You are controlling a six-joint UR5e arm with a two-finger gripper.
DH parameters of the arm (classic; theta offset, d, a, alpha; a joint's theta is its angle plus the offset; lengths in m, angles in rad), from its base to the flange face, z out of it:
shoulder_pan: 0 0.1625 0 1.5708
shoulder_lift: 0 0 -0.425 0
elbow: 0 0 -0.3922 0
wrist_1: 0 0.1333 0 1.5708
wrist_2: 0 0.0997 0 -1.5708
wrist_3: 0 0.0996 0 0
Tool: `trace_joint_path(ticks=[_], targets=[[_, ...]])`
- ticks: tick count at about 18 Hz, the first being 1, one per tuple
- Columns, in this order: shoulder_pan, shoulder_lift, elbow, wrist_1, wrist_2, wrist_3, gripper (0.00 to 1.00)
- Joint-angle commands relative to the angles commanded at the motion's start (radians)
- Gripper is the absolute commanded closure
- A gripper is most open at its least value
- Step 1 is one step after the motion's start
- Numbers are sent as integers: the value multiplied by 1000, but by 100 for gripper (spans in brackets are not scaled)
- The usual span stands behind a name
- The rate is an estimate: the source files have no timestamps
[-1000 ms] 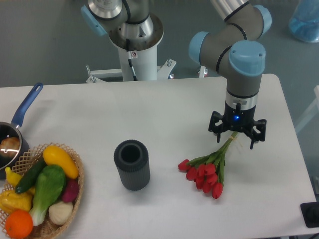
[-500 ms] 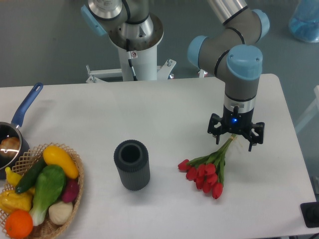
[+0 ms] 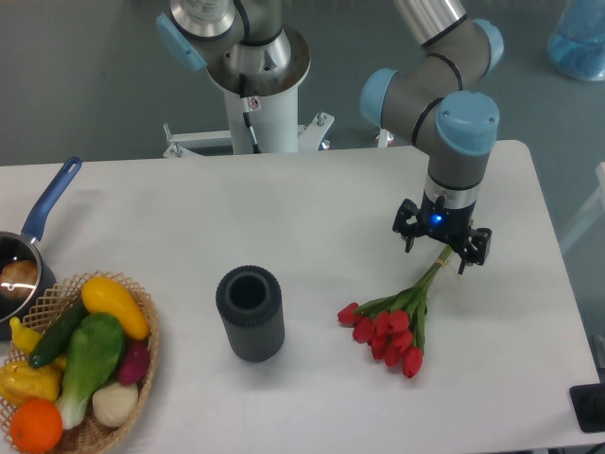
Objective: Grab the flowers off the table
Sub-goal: 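Lower the open gripper onto the green tulip stems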
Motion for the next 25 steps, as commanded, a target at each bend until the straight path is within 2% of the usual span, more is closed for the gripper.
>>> trace_joint_path(ticks=[17,25], targets=[[12,-54,12,12,-5,66,0],[8,-90,58,12,-8,97,0]])
